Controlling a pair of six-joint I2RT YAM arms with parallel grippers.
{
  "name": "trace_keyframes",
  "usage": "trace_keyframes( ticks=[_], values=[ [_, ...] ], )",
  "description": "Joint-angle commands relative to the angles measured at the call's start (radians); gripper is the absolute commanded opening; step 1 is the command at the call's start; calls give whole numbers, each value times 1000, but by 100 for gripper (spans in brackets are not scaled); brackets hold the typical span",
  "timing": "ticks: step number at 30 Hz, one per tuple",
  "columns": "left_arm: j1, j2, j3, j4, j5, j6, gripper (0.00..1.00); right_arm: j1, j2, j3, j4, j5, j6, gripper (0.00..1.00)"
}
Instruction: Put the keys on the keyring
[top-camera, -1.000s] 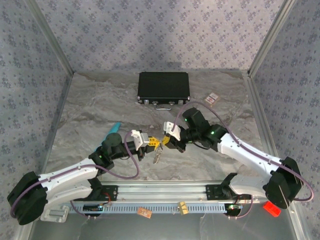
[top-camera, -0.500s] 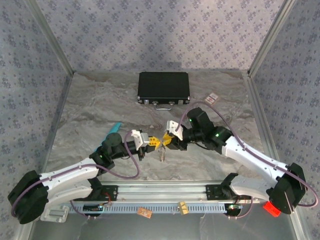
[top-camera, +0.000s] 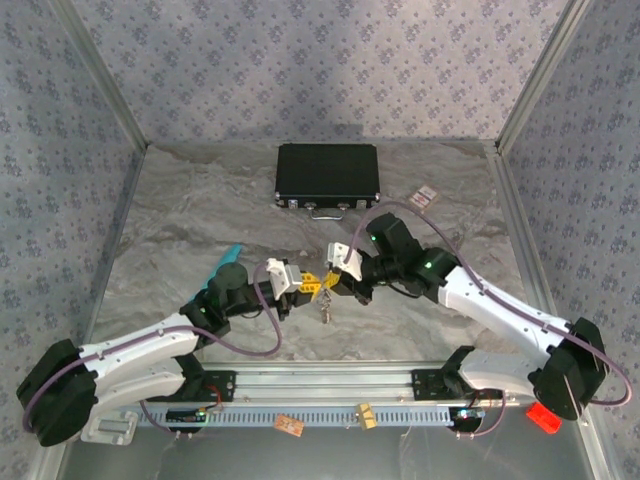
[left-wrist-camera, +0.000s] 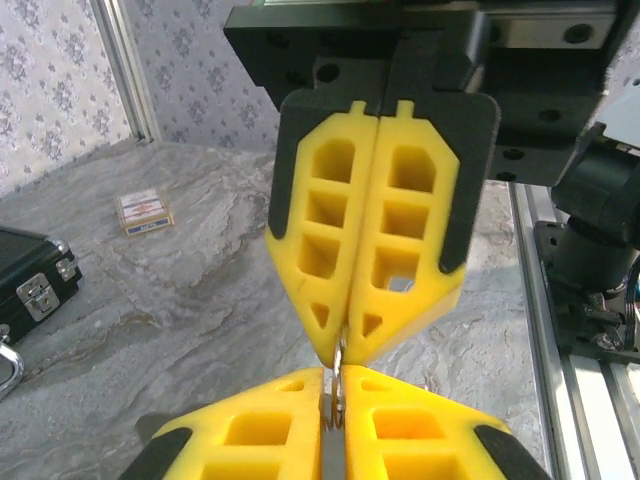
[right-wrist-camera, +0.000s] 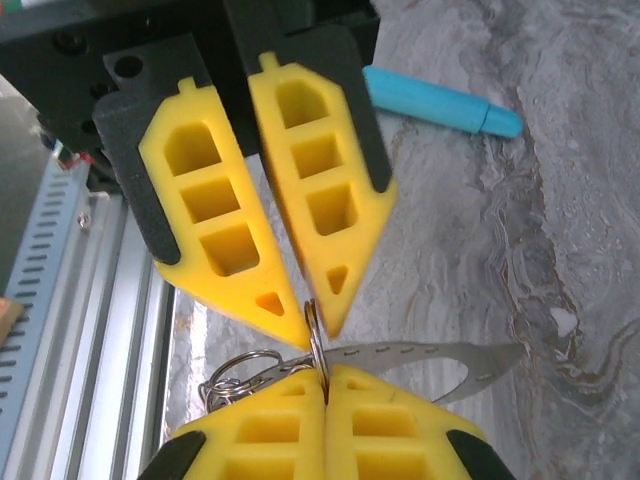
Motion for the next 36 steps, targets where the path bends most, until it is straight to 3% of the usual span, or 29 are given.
trace_keyframes(
  ticks=[1,7,10,14,19,30,36],
  values=[
    [-1,13,57,-108,-14,52,12,35,40,86,-154,104,-102,0],
    [-1,24,76,-151,-5,72,9,72,80,141,-200,132,-139,0],
    [-1,24,87,-183,6,85,0,73,71,145,-186,102,-130,0],
    [-1,-2,46,-94,16,53,0,24,10,44,-28,37,-33,27],
    [-1,5,-27,140,28,-50,0,-19,-21,-86,173,-91,113,31],
    [-1,25,-73,259,38,-96,0,-25,-42,-157,266,-98,171,18],
    [-1,20,-70,239,32,-93,0,-27,-38,-139,241,-116,152,0]
  ],
)
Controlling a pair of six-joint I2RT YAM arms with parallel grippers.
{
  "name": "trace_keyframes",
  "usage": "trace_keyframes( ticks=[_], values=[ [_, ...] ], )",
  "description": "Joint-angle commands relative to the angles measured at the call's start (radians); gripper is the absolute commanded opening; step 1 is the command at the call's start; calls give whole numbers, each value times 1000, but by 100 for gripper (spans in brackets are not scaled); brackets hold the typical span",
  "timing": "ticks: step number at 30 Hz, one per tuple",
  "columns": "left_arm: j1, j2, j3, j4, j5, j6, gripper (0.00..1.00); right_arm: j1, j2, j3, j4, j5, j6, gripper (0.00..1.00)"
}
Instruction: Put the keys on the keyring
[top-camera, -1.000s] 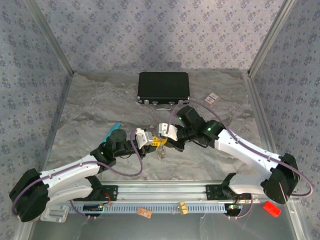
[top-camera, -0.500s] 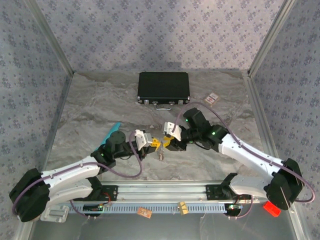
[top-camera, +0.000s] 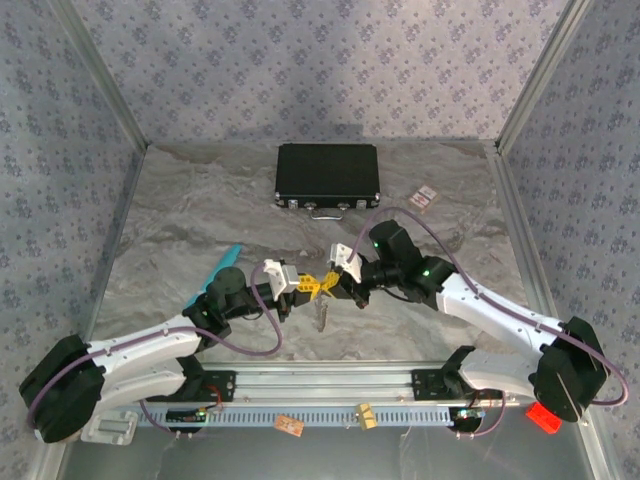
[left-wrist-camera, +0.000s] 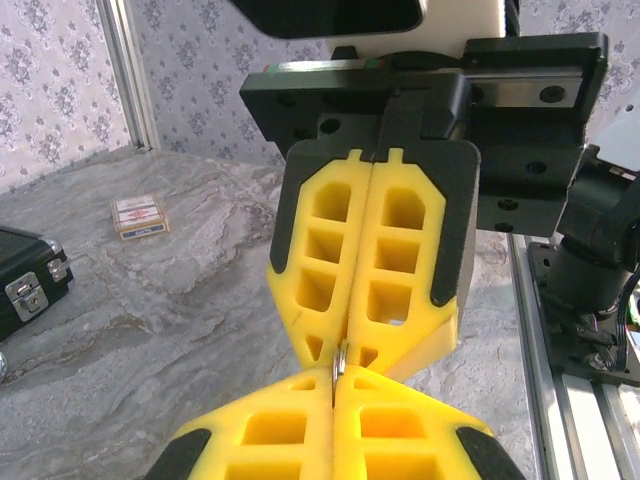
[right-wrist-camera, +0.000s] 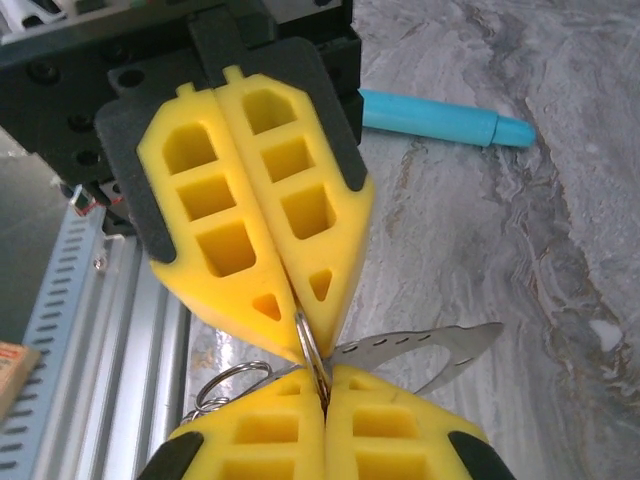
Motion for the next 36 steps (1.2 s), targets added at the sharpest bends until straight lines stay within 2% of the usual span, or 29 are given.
trace_keyframes(
  ticks=[1,3,6,10,14,24,27,31,34,36],
  values=[
    [-3,-11,6,55,16,-13,0,-3,-15,17,-12,-24,-13,0],
    [-3,-23,10,14,11,4,1,-2,-16,36,-50,-20,-39,0],
    [-4,-44,36,-99,-15,42,20,-2,-10,71,-124,-7,-85,0],
    [-3,-74,77,-255,-39,113,22,10,25,149,-281,61,-183,0],
    [-3,-79,113,-343,-36,161,22,35,73,226,-406,119,-264,0],
    [-3,-60,133,-342,12,171,19,109,148,350,-524,201,-337,0],
    [-3,-50,141,-337,33,172,14,129,166,374,-542,223,-345,0],
    [-1,-53,141,-323,51,174,1,135,167,379,-545,222,-342,0],
    [3,-59,128,-301,63,163,0,99,113,320,-468,188,-294,19],
    [8,-66,106,-256,66,141,0,52,58,255,-381,122,-242,31]
  ],
)
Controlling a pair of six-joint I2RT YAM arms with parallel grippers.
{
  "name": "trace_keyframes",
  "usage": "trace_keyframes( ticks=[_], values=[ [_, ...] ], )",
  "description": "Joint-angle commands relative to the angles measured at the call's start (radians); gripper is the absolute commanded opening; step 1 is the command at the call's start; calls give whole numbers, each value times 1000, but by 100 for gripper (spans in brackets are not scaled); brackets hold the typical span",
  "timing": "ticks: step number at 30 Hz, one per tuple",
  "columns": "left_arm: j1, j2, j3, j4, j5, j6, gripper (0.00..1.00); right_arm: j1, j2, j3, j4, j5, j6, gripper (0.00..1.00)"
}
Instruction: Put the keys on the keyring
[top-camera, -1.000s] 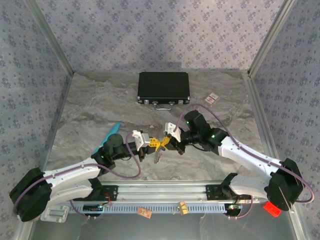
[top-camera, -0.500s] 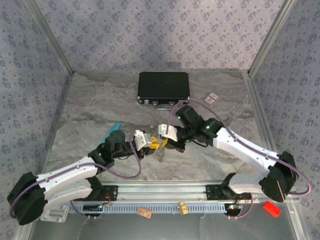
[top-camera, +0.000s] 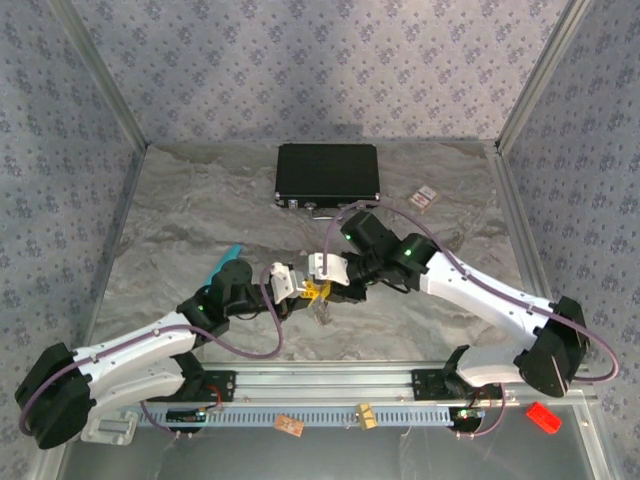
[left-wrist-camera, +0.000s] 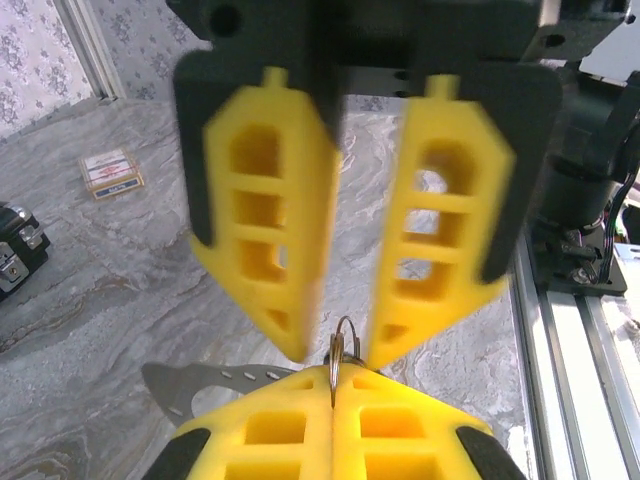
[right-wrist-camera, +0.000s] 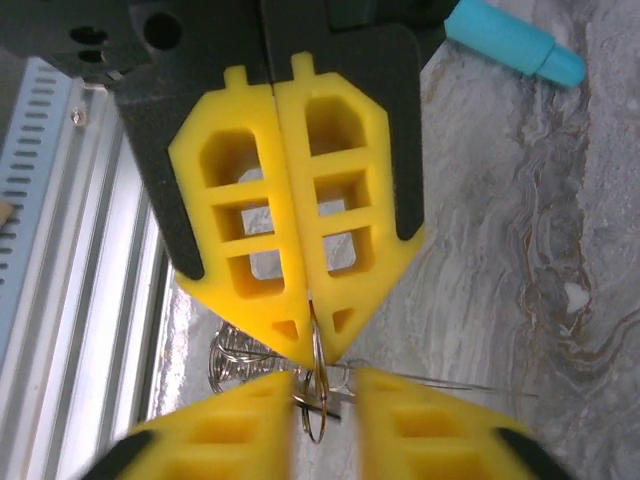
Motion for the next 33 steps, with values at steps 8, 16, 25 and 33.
trace_keyframes(
  ticks=[8,16,25,33],
  values=[
    [10,-8,-70,269,32,-113,0,-115,-174,-225,328,-215,231,35],
    [11,1,-79,297,28,-132,0,-113,-155,-235,336,-221,244,28],
    [11,10,-78,307,29,-133,0,-114,-123,-207,296,-240,224,7],
    [11,7,-77,333,37,-146,0,-119,-94,-215,260,-188,227,2]
  ],
)
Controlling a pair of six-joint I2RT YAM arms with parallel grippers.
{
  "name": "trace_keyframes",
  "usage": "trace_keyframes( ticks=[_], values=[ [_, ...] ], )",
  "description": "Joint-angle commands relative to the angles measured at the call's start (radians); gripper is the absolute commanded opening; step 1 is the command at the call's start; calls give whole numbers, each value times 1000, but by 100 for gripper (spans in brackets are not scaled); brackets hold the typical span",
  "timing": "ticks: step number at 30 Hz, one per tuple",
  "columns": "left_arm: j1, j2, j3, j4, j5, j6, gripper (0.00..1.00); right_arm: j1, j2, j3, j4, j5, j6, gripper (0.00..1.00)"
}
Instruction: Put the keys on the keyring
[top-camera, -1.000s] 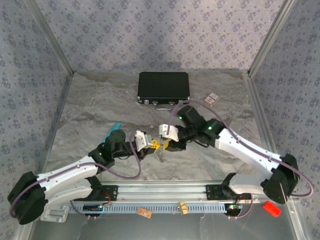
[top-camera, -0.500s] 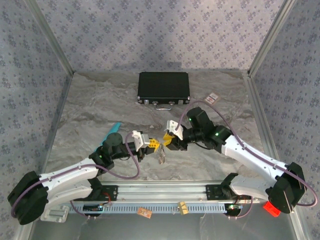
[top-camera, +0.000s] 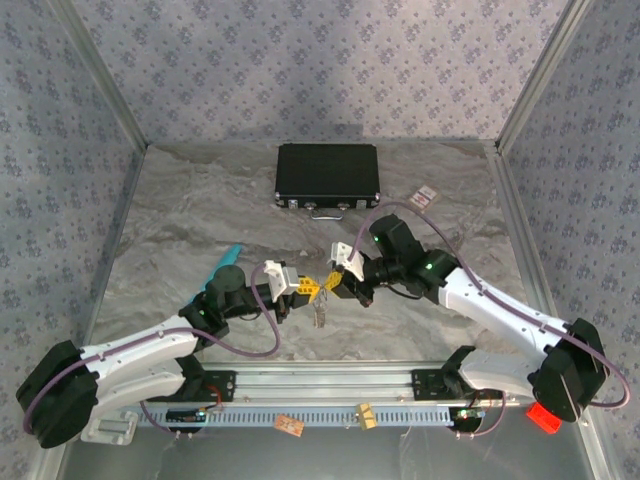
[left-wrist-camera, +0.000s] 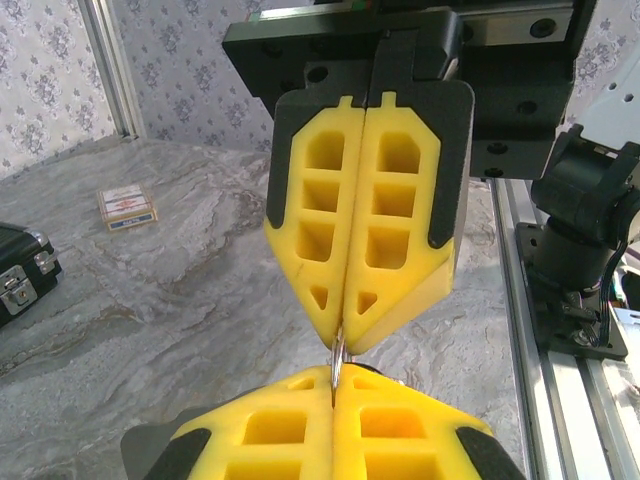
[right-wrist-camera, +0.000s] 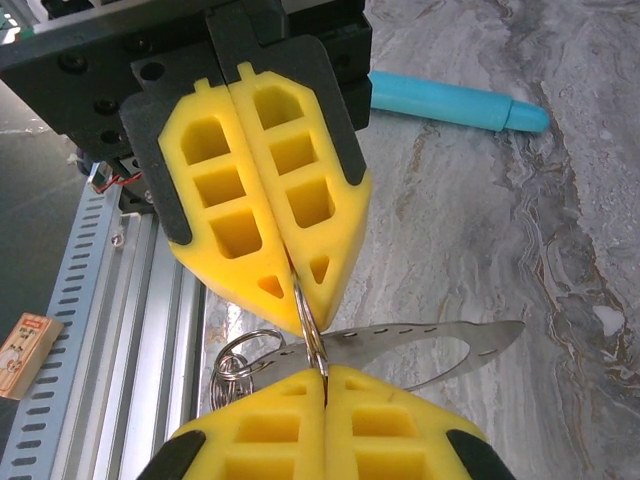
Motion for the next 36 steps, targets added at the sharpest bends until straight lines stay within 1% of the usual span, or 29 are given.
trace_keyframes(
  ticks=[1,5,7,9,12,17,21,28,31,33,34,36],
  values=[
    [2,-4,8,101,43,-24,0,-4,37,19,-46,29,3,2],
    [2,-3,19,100,53,-23,0,10,46,32,-46,23,8,5],
    [2,-2,15,99,50,-21,0,8,34,28,-44,23,8,9],
    [1,0,11,100,49,-21,0,5,8,16,-32,22,7,16],
    [2,5,4,104,50,-24,0,1,-32,-8,-5,7,6,23],
    [1,11,3,114,49,-25,0,5,-46,-19,36,-26,10,26],
    [2,12,4,115,49,-25,0,17,-18,-2,42,-13,7,24],
    [1,12,5,115,49,-27,0,23,4,2,84,-25,18,14],
    [1,14,5,115,47,-26,0,25,10,3,96,-34,23,7],
    [0,12,6,106,34,-24,0,28,11,5,91,-32,19,0],
    [2,9,6,98,17,-24,2,27,11,10,78,-26,12,0],
    [2,-4,11,65,-14,-12,15,28,9,25,34,3,-16,0]
  ],
)
